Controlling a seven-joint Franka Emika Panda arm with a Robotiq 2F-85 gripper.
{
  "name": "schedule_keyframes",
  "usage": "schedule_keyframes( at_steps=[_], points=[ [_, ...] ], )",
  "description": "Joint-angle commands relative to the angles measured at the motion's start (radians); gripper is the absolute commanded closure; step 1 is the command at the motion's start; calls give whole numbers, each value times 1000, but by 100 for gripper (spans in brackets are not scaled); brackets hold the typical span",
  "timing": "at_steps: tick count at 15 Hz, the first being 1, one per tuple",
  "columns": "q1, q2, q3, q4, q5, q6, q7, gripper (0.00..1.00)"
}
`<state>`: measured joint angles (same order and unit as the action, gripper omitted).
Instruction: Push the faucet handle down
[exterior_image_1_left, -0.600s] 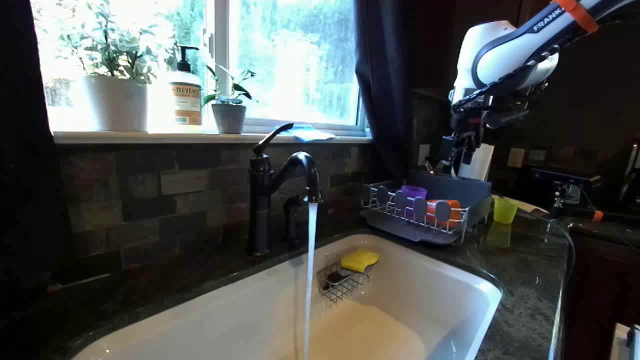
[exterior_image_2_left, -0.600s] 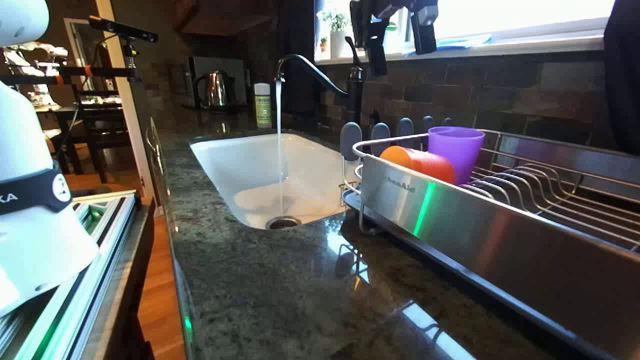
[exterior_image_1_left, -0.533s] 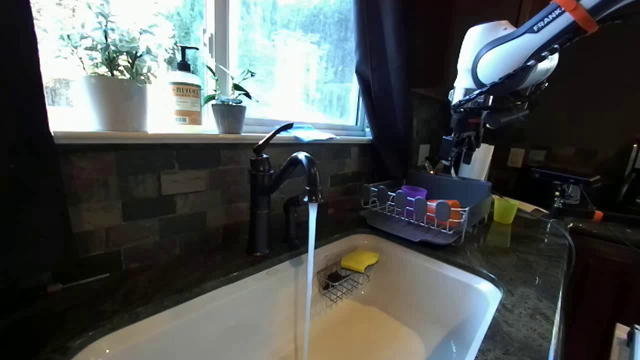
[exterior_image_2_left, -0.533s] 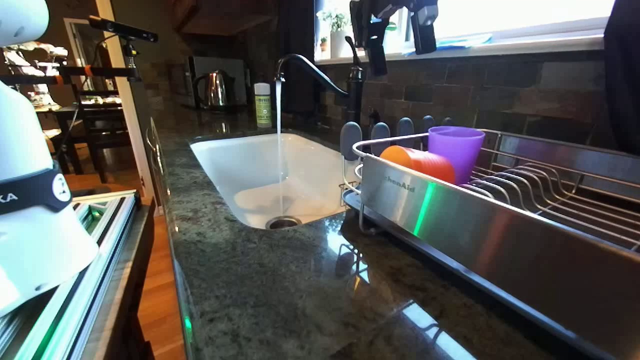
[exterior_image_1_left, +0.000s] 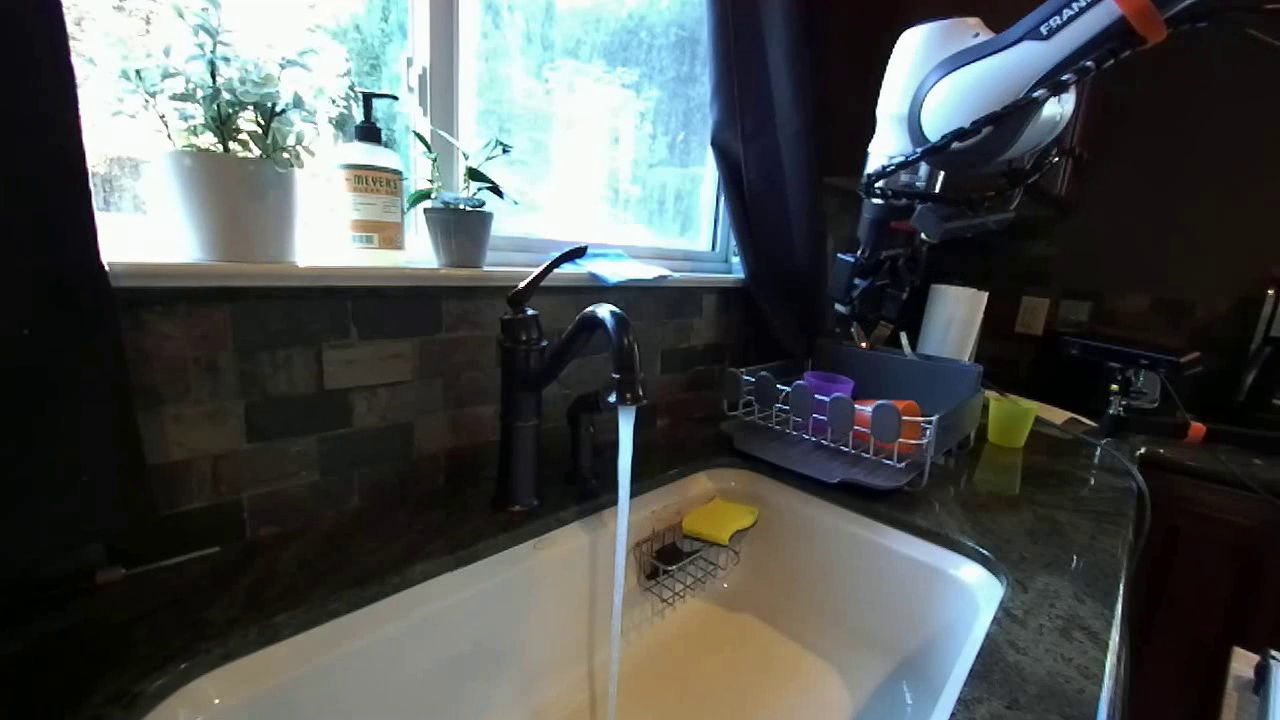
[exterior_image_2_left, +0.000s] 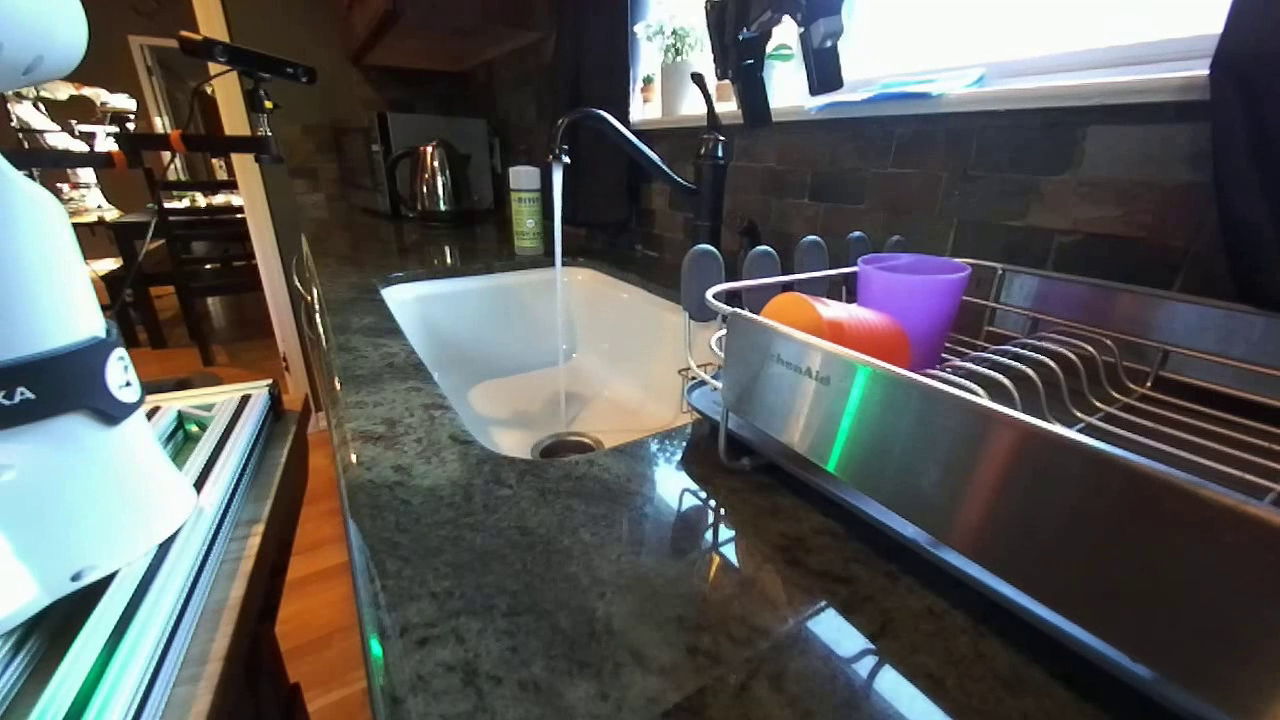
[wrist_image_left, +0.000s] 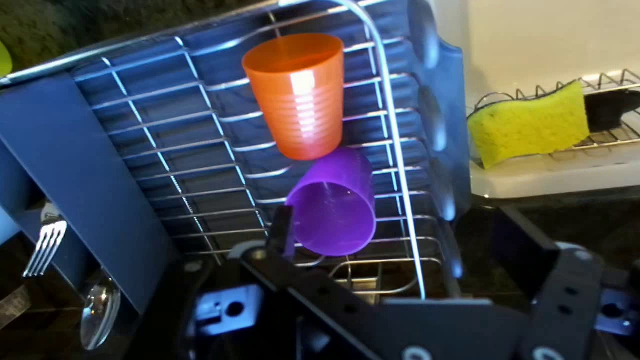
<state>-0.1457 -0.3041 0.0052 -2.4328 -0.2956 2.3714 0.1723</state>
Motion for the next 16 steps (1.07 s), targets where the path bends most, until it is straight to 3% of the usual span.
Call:
schedule_keyframes(
  at_steps=[1, 3, 8, 12, 16],
  points=[
    [13, 5, 0, 9, 2, -2, 9, 0],
    [13, 11, 0, 15, 4, -2, 12, 0],
    [99, 88, 140, 117, 164, 14, 405, 0],
    [158, 221, 243, 303, 128, 9, 674, 0],
    [196, 338, 221, 495, 101, -19, 834, 0]
  ],
)
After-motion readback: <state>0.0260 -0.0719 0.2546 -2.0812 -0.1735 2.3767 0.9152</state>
